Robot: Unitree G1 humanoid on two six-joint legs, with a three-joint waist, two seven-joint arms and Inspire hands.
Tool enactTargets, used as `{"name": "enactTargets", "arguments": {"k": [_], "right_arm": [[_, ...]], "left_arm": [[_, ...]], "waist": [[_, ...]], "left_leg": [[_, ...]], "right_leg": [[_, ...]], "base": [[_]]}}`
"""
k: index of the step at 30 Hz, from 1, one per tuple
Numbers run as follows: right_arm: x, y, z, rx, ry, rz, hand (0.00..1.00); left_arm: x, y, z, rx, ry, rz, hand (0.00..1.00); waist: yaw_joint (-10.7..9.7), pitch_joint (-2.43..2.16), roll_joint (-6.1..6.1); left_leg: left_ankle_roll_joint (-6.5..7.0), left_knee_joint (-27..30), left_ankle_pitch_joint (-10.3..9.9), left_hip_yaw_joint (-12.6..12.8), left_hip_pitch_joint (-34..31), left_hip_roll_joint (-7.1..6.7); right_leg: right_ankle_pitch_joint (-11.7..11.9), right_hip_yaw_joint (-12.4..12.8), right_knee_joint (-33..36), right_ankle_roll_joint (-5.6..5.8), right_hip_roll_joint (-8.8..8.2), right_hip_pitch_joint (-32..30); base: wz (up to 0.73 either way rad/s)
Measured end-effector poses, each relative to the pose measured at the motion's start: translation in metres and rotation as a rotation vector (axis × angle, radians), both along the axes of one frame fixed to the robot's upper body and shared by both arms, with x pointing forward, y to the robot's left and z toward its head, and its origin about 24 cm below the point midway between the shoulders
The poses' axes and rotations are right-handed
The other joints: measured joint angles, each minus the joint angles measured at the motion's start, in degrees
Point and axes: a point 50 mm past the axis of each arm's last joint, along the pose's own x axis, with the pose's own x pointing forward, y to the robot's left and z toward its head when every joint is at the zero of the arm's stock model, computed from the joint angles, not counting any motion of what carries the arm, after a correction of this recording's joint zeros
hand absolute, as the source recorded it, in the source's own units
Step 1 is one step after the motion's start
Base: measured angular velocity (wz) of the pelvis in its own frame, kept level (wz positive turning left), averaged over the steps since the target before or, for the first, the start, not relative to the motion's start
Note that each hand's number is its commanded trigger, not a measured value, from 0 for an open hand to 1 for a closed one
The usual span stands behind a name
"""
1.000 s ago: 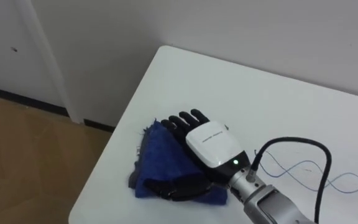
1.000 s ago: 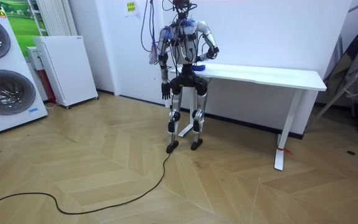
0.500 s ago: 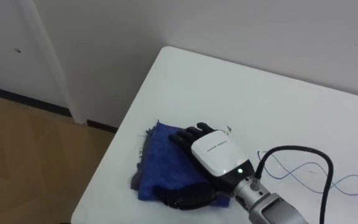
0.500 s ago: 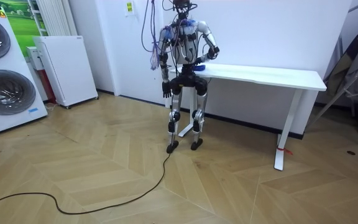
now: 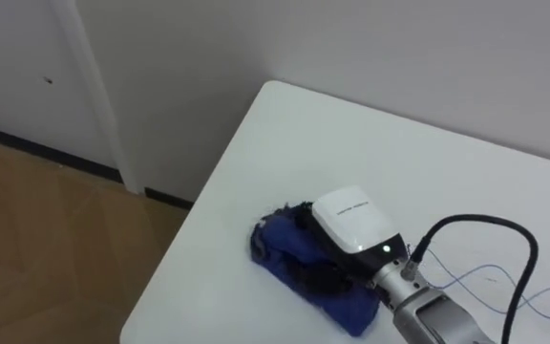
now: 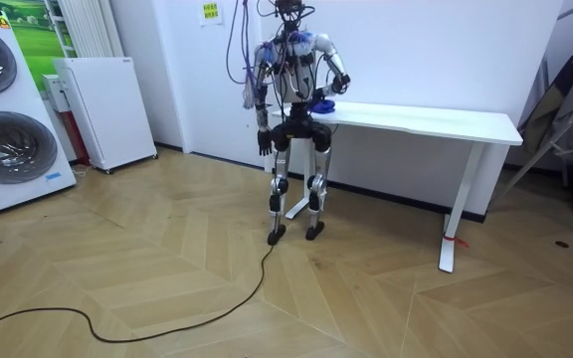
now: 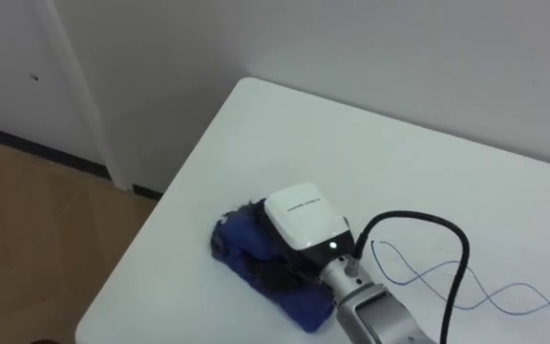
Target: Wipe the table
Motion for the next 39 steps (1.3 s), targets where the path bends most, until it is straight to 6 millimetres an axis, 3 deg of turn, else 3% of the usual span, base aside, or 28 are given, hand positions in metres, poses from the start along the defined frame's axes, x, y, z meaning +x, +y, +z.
{"name": "enactTargets", "arguments": {"k": [6,8,12,17,21,25,29,32,35,39], "right_arm": [[-0.002,-0.013,-0.008,0.077,0.032,-0.086,1.00],[-0.001,-0.020,-0.011,0.102,0.041,-0.119,1.00],[-0.007,-0.050,-0.032,0.196,0.089,-0.299,1.00],[-0.015,-0.055,-0.048,0.365,0.127,-0.477,1.00],[-0.003,-0.042,-0.050,0.406,0.127,-0.513,1.00],[0.029,-0.030,-0.039,0.379,0.120,-0.499,1.00],[0.040,-0.045,-0.036,0.392,0.117,-0.566,1.00],[0.040,-0.067,-0.039,0.417,0.096,-0.643,1.00],[0.030,-0.108,-0.047,0.441,0.078,-0.837,1.00],[-0.014,-0.192,-0.060,0.399,0.081,-1.220,1.00]], "left_arm": [[-0.002,0.003,0.000,0.003,0.000,0.019,0.00],[-0.002,0.003,0.000,0.004,0.000,0.019,0.00],[-0.005,0.004,-0.001,0.010,0.016,0.027,0.00],[-0.018,0.006,-0.004,0.026,0.052,0.055,0.00],[-0.018,-0.001,-0.006,0.030,0.061,0.075,0.00],[-0.014,-0.012,-0.008,0.002,0.056,0.103,0.00],[-0.016,-0.007,-0.006,0.005,0.043,0.144,0.00],[-0.023,0.000,-0.005,0.013,0.042,0.193,0.00],[-0.033,0.017,-0.002,0.047,0.048,0.264,0.00],[-0.052,0.050,0.006,0.121,0.056,0.366,0.00]], "waist": [[-0.3,0.24,-0.24],[-1.6,0.26,-0.25],[-3.1,0.27,-0.05],[-3.6,-0.34,1.20],[-3.0,-0.06,2.09],[-2.2,0.30,2.70],[-2.4,0.07,2.05],[-3.4,0.05,2.01],[-6.0,-0.10,1.39],[-6.4,-0.75,-0.11]], "left_leg": [[0.01,-0.1,0.0,0.3,0.4,0.00],[0.01,-0.2,0.0,0.8,0.5,-0.02],[0.14,-0.1,0.1,2.1,1.1,-0.04],[0.18,0.0,0.1,2.2,2.1,-0.06],[0.40,0.2,-0.1,3.0,2.6,0.26],[0.40,0.4,-0.3,3.6,1.6,0.07],[0.28,0.8,-0.1,3.3,0.0,-0.04],[0.32,0.9,0.3,2.5,-0.3,-0.20],[0.60,0.9,0.6,1.8,0.6,-0.52],[0.64,0.5,0.6,2.4,2.1,-0.79]], "right_leg": [[-0.1,0.7,-0.1,0.21,0.04,0.4],[-0.5,1.4,-0.2,0.44,-0.02,0.9],[-0.9,1.3,-0.3,0.94,-0.46,2.3],[-1.1,1.2,-1.1,1.15,-0.53,3.8],[-0.9,1.5,-0.8,0.89,-0.14,4.0],[-0.7,3.0,1.2,0.37,0.12,1.4],[-0.9,3.1,2.0,0.21,0.01,-0.3],[-1.0,2.6,1.8,0.32,-0.32,-0.3],[-1.3,1.2,0.6,0.78,-1.00,1.6],[-1.8,1.6,-0.1,1.48,-1.22,3.0]], "base": [[0.03],[0.22],[0.19],[0.08],[-0.10],[-0.27],[0.01],[0.17],[0.38],[0.04]]}}
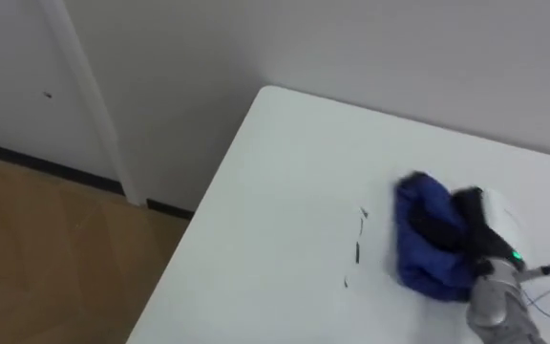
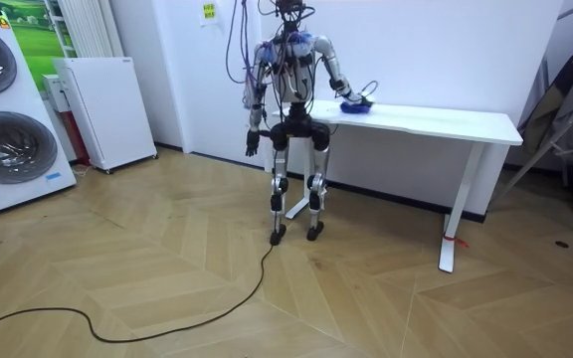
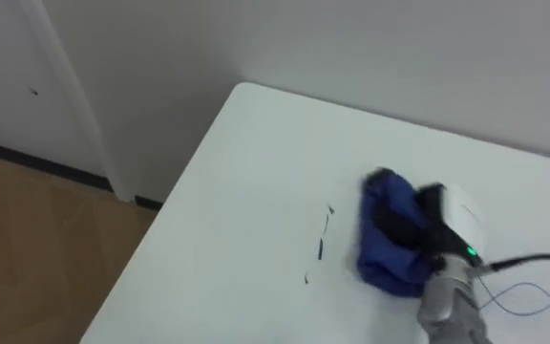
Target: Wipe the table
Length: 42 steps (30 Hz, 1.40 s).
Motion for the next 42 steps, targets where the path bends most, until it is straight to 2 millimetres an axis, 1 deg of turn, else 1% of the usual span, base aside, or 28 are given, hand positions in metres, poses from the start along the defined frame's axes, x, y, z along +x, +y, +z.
{"name": "enactTargets", "arguments": {"k": [1,3,4,6,8,11,13,14,15,16,17,18,19,20,21,22,24,25,27,29,31,32,35,37,38,39,40,42], "right_arm": [[-0.017,-0.022,-0.002,-0.009,0.028,-0.108,1.00],[-0.035,-0.044,-0.001,-0.010,0.046,-0.241,1.00],[-0.049,-0.052,-0.002,-0.003,0.053,-0.319,1.00],[-0.060,-0.058,-0.004,0.007,0.051,-0.386,1.00],[-0.063,-0.057,-0.004,0.001,0.054,-0.394,1.00],[-0.058,-0.052,-0.004,-0.013,0.057,-0.362,1.00],[-0.046,-0.042,-0.001,-0.063,0.067,-0.301,1.00],[-0.040,-0.037,0.000,-0.077,0.069,-0.272,1.00],[-0.026,-0.020,0.001,-0.104,0.072,-0.182,1.00],[-0.008,0.004,0.004,-0.145,0.069,-0.052,1.00],[0.001,0.019,0.006,-0.171,0.067,0.027,1.00],[0.021,0.050,0.015,-0.225,0.048,0.205,1.00],[0.034,0.089,0.022,-0.253,0.025,0.394,1.00],[0.039,0.109,0.025,-0.263,0.012,0.485,1.00],[0.046,0.144,0.029,-0.269,-0.010,0.641,1.00],[0.052,0.172,0.032,-0.275,-0.027,0.760,1.00],[0.058,0.191,0.037,-0.309,-0.046,0.853,1.00],[0.060,0.193,0.039,-0.312,-0.050,0.864,1.00],[0.060,0.188,0.039,-0.320,-0.050,0.851,1.00],[0.055,0.181,0.036,-0.312,-0.054,0.828,1.00],[0.045,0.171,0.028,-0.295,-0.077,0.793,1.00],[0.044,0.168,0.026,-0.296,-0.083,0.782,1.00],[0.027,0.140,0.014,-0.260,-0.096,0.657,1.00],[0.011,0.109,0.005,-0.233,-0.092,0.503,1.00],[0.007,0.101,0.003,-0.228,-0.087,0.460,1.00],[0.000,0.085,-0.001,-0.216,-0.073,0.381,1.00],[-0.005,0.071,-0.003,-0.209,-0.061,0.316,1.00],[-0.011,0.056,-0.005,-0.193,-0.047,0.232,1.00]], "left_arm": [[-0.006,0.008,0.003,0.025,0.003,0.027,0.00],[-0.017,0.015,0.004,0.051,0.017,0.053,0.00],[-0.023,0.016,0.004,0.054,0.029,0.064,0.00],[-0.027,0.015,0.003,0.050,0.039,0.068,0.00],[-0.025,0.013,0.003,0.046,0.034,0.064,0.00],[-0.011,0.008,0.002,0.033,0.007,0.033,0.00],[0.004,0.001,0.001,0.015,-0.023,0.007,0.00],[0.006,-0.001,0.000,0.010,-0.026,0.000,0.00],[0.008,-0.006,-0.001,0.002,-0.024,-0.018,0.00],[0.011,-0.011,-0.003,-0.008,-0.017,-0.033,0.00],[0.012,-0.013,-0.004,-0.012,-0.011,-0.041,0.00],[0.015,-0.019,-0.007,-0.023,0.000,-0.061,0.00],[0.020,-0.024,-0.009,-0.032,0.007,-0.095,0.00],[0.023,-0.028,-0.009,-0.036,0.008,-0.117,0.00],[0.030,-0.035,-0.010,-0.041,-0.002,-0.151,0.00],[0.036,-0.044,-0.011,-0.050,-0.025,-0.165,0.00],[0.040,-0.053,-0.011,-0.069,-0.048,-0.180,0.00],[0.037,-0.053,-0.011,-0.071,-0.047,-0.177,0.00],[0.030,-0.051,-0.011,-0.061,-0.028,-0.164,0.00],[0.022,-0.050,-0.012,-0.058,-0.008,-0.153,0.00],[0.020,-0.049,-0.011,-0.057,-0.011,-0.149,0.00],[0.021,-0.048,-0.011,-0.054,-0.015,-0.143,0.00],[0.021,-0.036,-0.008,-0.026,-0.026,-0.120,0.00],[0.013,-0.023,-0.006,0.012,-0.016,-0.078,0.00],[0.010,-0.021,-0.006,0.022,-0.011,-0.066,0.00],[0.003,-0.015,-0.006,0.039,0.002,-0.047,0.00],[-0.002,-0.012,-0.005,0.050,0.015,-0.042,0.00],[-0.006,-0.010,-0.005,0.051,0.021,-0.032,0.00]], "waist": [[-0.2,0.15,-0.42],[-1.2,0.16,-0.78],[-1.8,0.10,-0.87],[-2.9,0.10,-0.96],[-3.4,0.16,-1.03],[-3.1,0.18,-0.54],[-2.1,0.36,0.13],[-1.5,0.35,0.20],[-0.2,0.39,0.42],[1.3,0.38,0.74],[1.9,0.39,0.74],[3.2,0.42,0.80],[4.0,0.48,0.87],[4.4,0.52,0.92],[5.7,0.72,1.23],[6.6,1.00,1.62],[8.0,1.14,2.08],[8.6,1.09,2.13],[8.5,1.00,1.97],[7.8,1.00,1.98],[5.8,1.00,1.93],[5.6,0.99,1.92],[5.0,0.75,1.63],[3.6,0.51,1.51],[3.3,0.43,1.49],[3.2,0.24,1.48],[3.1,0.21,1.44],[2.7,0.16,1.43]], "left_leg": [[0.00,0.0,0.0,0.9,0.0,-0.02],[0.00,0.0,0.0,1.5,-0.1,-0.15],[0.01,0.0,0.0,1.5,-0.1,-0.21],[0.01,0.0,0.0,1.6,0.1,-0.22],[0.02,0.0,0.0,2.2,0.3,-0.13],[0.21,-0.2,-0.2,2.7,0.9,0.07],[0.46,-0.8,-0.4,2.9,1.4,0.28],[0.46,-0.9,-0.4,3.0,1.5,0.28],[0.34,-1.1,-0.5,2.9,1.6,0.35],[0.20,-1.0,-1.0,2.7,1.6,0.70],[0.14,-0.8,-1.1,2.6,1.6,0.76],[0.00,-0.6,-1.2,2.2,1.6,0.95],[-0.18,-0.8,-1.3,1.4,1.6,1.16],[-0.26,-0.8,-1.3,1.0,1.6,1.22],[-0.44,-0.9,-1.3,0.7,1.5,1.35],[-0.48,-0.8,-1.3,0.0,1.2,1.35],[-0.48,-0.7,-1.2,-1.6,0.4,1.11],[-0.45,-0.7,-1.2,-2.7,0.0,0.98],[-0.41,-0.5,-1.2,-3.7,-0.4,0.87],[-0.37,0.1,-1.1,-3.6,-0.5,0.77],[-0.11,0.3,-1.0,-3.3,-0.7,0.51],[0.01,0.2,-0.9,-3.1,-0.7,0.47],[0.30,0.2,-0.7,-1.4,-0.3,0.28],[0.65,0.2,-0.5,-0.2,-0.1,-0.18],[0.71,0.1,-0.5,0.0,0.1,-0.27],[0.74,0.0,-0.5,1.1,0.5,-0.35],[0.90,0.0,-0.6,1.2,0.7,-0.37],[1.21,-0.1,-0.7,1.1,0.7,-0.42]], "right_leg": [[-0.1,0.3,-0.1,0.10,-0.06,0.5],[-0.1,0.6,0.0,0.19,-0.23,0.5],[-0.1,0.8,0.0,0.21,-0.25,0.5],[-0.2,1.6,0.1,0.24,-0.15,0.6],[-0.2,2.5,0.2,0.22,0.21,0.5],[-0.2,2.9,0.2,0.13,0.52,0.5],[0.0,3.4,0.7,-0.01,1.08,0.1],[0.0,4.1,1.2,-0.12,1.32,-0.3],[0.4,4.8,1.9,-0.61,1.68,-1.0],[0.9,5.0,1.9,-0.98,2.33,-1.5],[1.1,5.0,1.9,-1.14,2.42,-1.8],[1.4,4.6,2.0,-1.54,2.44,-2.1],[1.6,4.4,2.0,-1.83,2.70,-2.2],[1.6,4.3,2.0,-1.96,2.95,-2.2],[1.7,4.4,2.0,-2.07,3.35,-2.2],[1.6,4.3,1.9,-2.05,3.35,-2.2],[1.2,3.3,2.0,-1.91,2.82,-2.4],[0.8,2.6,2.0,-1.82,2.49,-2.4],[0.4,1.3,2.0,-1.63,2.13,-2.3],[0.1,0.4,1.5,-1.39,1.71,-1.7],[0.0,-0.2,0.7,-0.97,1.09,-0.7],[0.1,-0.3,0.2,-0.80,1.06,-0.5],[0.5,-0.3,-1.0,-0.29,0.65,0.6],[0.3,0.0,-1.2,0.33,0.05,1.3],[0.3,0.4,-1.2,0.47,-0.02,1.4],[0.2,0.9,-1.1,0.72,-0.18,1.5],[0.1,1.1,-1.0,0.82,-0.28,1.7],[0.3,1.0,-0.9,1.07,-0.44,2.1]], "base": [[0.00],[-0.06],[-0.04],[-0.07],[-0.15],[-0.12],[-0.22],[-0.58],[-0.85],[-0.90],[-0.83],[-0.51],[-0.32],[0.00],[0.20],[0.27],[0.45],[0.47],[0.38],[0.32],[0.38],[0.20],[0.15],[0.27],[0.18],[0.00],[0.00],[0.04]]}}
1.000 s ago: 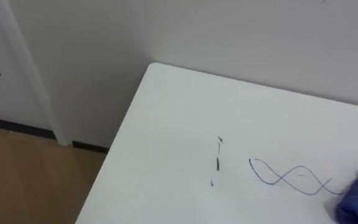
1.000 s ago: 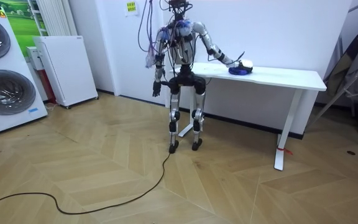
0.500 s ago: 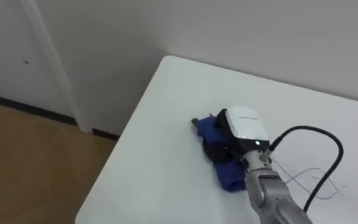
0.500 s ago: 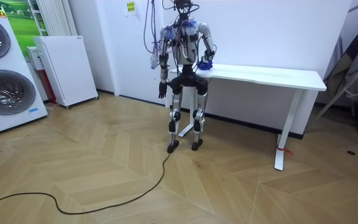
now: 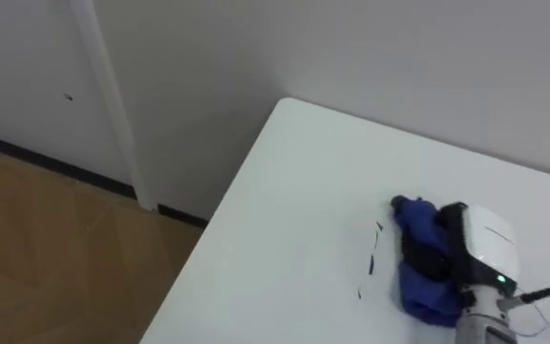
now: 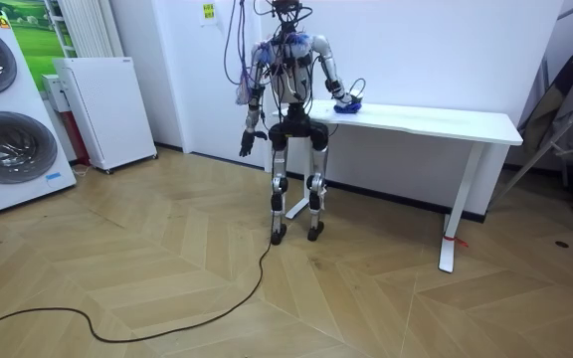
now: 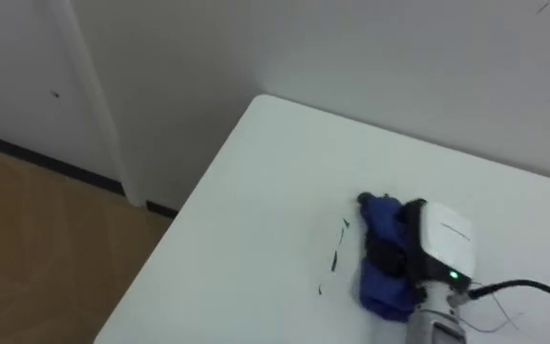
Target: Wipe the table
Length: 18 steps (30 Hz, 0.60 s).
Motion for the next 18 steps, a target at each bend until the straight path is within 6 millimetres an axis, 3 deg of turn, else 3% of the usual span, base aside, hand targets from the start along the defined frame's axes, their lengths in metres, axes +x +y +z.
{"name": "enactTargets", "arguments": {"k": [5,8,10,14,16,18], "right_arm": [[0.009,0.001,0.002,0.017,0.010,-0.006,1.00],[0.021,0.018,0.003,0.015,0.034,0.032,1.00],[0.038,0.041,0.010,-0.007,0.069,0.118,1.00],[0.054,0.090,0.028,-0.063,0.089,0.350,1.00],[0.060,0.124,0.036,-0.036,0.077,0.464,1.00],[0.063,0.131,0.039,-0.028,0.069,0.502,1.00]], "left_arm": [[0.008,-0.005,0.000,-0.012,-0.026,-0.009,0.00],[0.019,-0.016,-0.002,-0.034,-0.052,-0.022,0.00],[0.032,-0.028,-0.003,-0.066,-0.084,-0.024,0.00],[0.050,-0.045,-0.004,-0.094,-0.129,-0.053,0.00],[0.055,-0.052,-0.004,-0.102,-0.149,-0.051,0.00],[0.054,-0.055,-0.005,-0.113,-0.155,-0.052,0.00]], "waist": [[-0.4,-0.18,-0.08],[0.3,-0.15,0.02],[2.2,-0.11,0.09],[4.5,0.01,0.00],[4.9,0.51,-0.01],[5.1,0.75,0.09]], "left_leg": [[0.25,-0.1,-0.1,0.1,0.1,-0.19],[0.22,-0.4,-0.2,1.2,0.7,0.21],[0.12,-0.8,-0.2,1.1,1.1,0.40],[0.09,-1.7,-0.2,-0.7,1.1,0.47],[0.03,-1.7,-0.2,-1.7,0.7,0.58],[0.00,-1.6,-0.2,-2.3,0.1,0.58]], "right_leg": [[0.1,-0.5,0.3,0.01,-0.08,0.2],[0.3,1.1,0.8,-0.27,0.62,-0.1],[0.9,2.1,1.2,-1.04,1.48,-1.2],[1.5,1.2,1.2,-1.90,2.25,-2.3],[1.4,1.3,1.1,-2.14,2.57,-2.6],[1.4,0.8,0.8,-2.12,2.44,-2.7]], "base": [[0.00],[-0.29],[-0.69],[-0.40],[0.03],[0.21]]}}
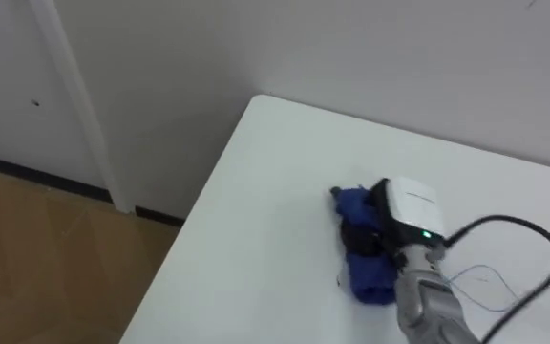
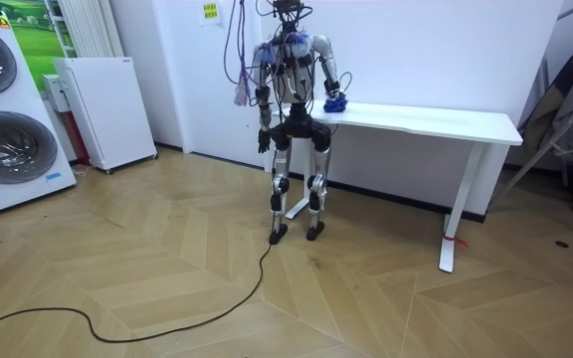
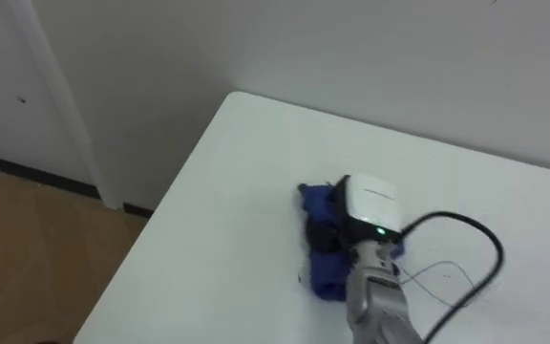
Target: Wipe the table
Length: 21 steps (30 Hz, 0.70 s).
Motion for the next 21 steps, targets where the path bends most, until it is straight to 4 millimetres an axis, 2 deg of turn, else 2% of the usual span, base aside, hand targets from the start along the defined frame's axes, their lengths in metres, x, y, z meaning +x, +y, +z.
{"name": "enactTargets", "arguments": {"k": [1,5,8,9,10,11,12,13,15,16,18,21], "right_arm": [[0.001,-0.002,0.000,0.004,-0.004,-0.009,1.00],[-0.008,-0.018,-0.010,0.049,-0.025,-0.046,1.00],[-0.023,-0.046,-0.021,0.146,-0.065,-0.190,1.00],[-0.036,-0.066,-0.027,0.172,-0.071,-0.296,1.00],[-0.053,-0.091,-0.033,0.173,-0.071,-0.420,1.00],[-0.061,-0.103,-0.035,0.167,-0.073,-0.477,1.00],[-0.076,-0.125,-0.039,0.155,-0.066,-0.586,1.00],[-0.088,-0.143,-0.043,0.150,-0.060,-0.681,1.00],[-0.100,-0.163,-0.045,0.157,-0.050,-0.781,1.00],[-0.103,-0.170,-0.046,0.157,-0.044,-0.811,1.00],[-0.101,-0.170,-0.046,0.157,-0.041,-0.807,1.00],[-0.083,-0.156,-0.044,0.154,-0.036,-0.754,1.00]], "left_arm": [[-0.003,0.000,0.000,-0.006,-0.002,0.010,0.00],[-0.018,0.008,0.000,0.011,0.020,0.028,0.00],[-0.033,0.029,0.001,0.091,0.066,0.038,0.00],[-0.042,0.039,0.002,0.129,0.084,0.061,0.00],[-0.050,0.049,0.004,0.165,0.099,0.083,0.00],[-0.055,0.054,0.006,0.180,0.106,0.095,0.00],[-0.065,0.061,0.008,0.201,0.127,0.114,0.00],[-0.074,0.068,0.009,0.215,0.145,0.139,0.00],[-0.077,0.072,0.011,0.215,0.158,0.142,0.00],[-0.076,0.071,0.010,0.207,0.158,0.134,0.00],[-0.071,0.067,0.009,0.185,0.152,0.116,0.00],[-0.056,0.053,0.005,0.149,0.133,0.054,0.00]], "waist": [[-0.1,0.11,0.08],[-1.5,0.11,0.05],[-3.4,0.01,-0.17],[-4.8,-0.09,-0.32],[-5.4,-0.28,-0.35],[-5.6,-0.36,-0.36],[-6.1,-0.67,-0.43],[-6.9,-0.78,-0.55],[-7.8,-0.95,-0.66],[-8.2,-0.99,-0.65],[-8.7,-1.00,-0.65],[-8.0,-1.04,-0.39]], "left_leg": [[-0.02,0.1,0.0,-0.7,-0.3,-0.12],[-0.01,0.3,0.0,-0.9,-0.7,-0.35],[0.10,1.1,0.1,0.2,-1.1,-0.49],[0.23,1.2,0.2,0.7,-1.1,-0.54],[0.31,1.2,0.3,1.0,-0.9,-0.52],[0.32,1.2,0.3,1.3,-0.7,-0.51],[0.42,1.1,0.2,1.3,-0.3,-0.54],[0.65,1.1,0.0,1.2,0.1,-0.57],[0.93,1.4,-0.3,1.3,0.1,-0.59],[0.97,1.6,-0.3,1.5,0.1,-0.62],[0.97,1.6,-0.3,1.9,0.4,-0.53],[0.81,1.4,-0.4,3.4,1.1,-0.41]], "right_leg": [[-0.2,-0.5,-0.1,0.09,-0.26,0.0],[-0.8,-1.4,-0.1,0.51,-0.77,0.1],[-0.5,-1.5,-1.2,0.93,-1.22,0.8],[-0.5,-1.7,-1.9,1.26,-1.59,1.6],[-0.6,-1.2,-1.9,1.58,-1.84,2.1],[-0.7,-0.7,-1.9,1.71,-1.86,2.1],[-0.8,-0.2,-1.9,1.91,-1.93,2.5],[-0.8,0.0,-1.8,2.03,-1.95,3.0],[-0.9,0.0,-1.6,2.12,-2.06,3.2],[-0.8,-0.1,-1.6,2.15,-2.13,3.6],[-0.8,0.3,-1.2,2.15,-2.02,3.6],[-0.7,1.6,-0.7,1.90,-1.39,3.3]], "base": [[0.28],[0.17],[0.26],[0.52],[0.48],[0.27],[0.11],[0.12],[0.03],[-0.04],[-0.13],[-0.30]]}}
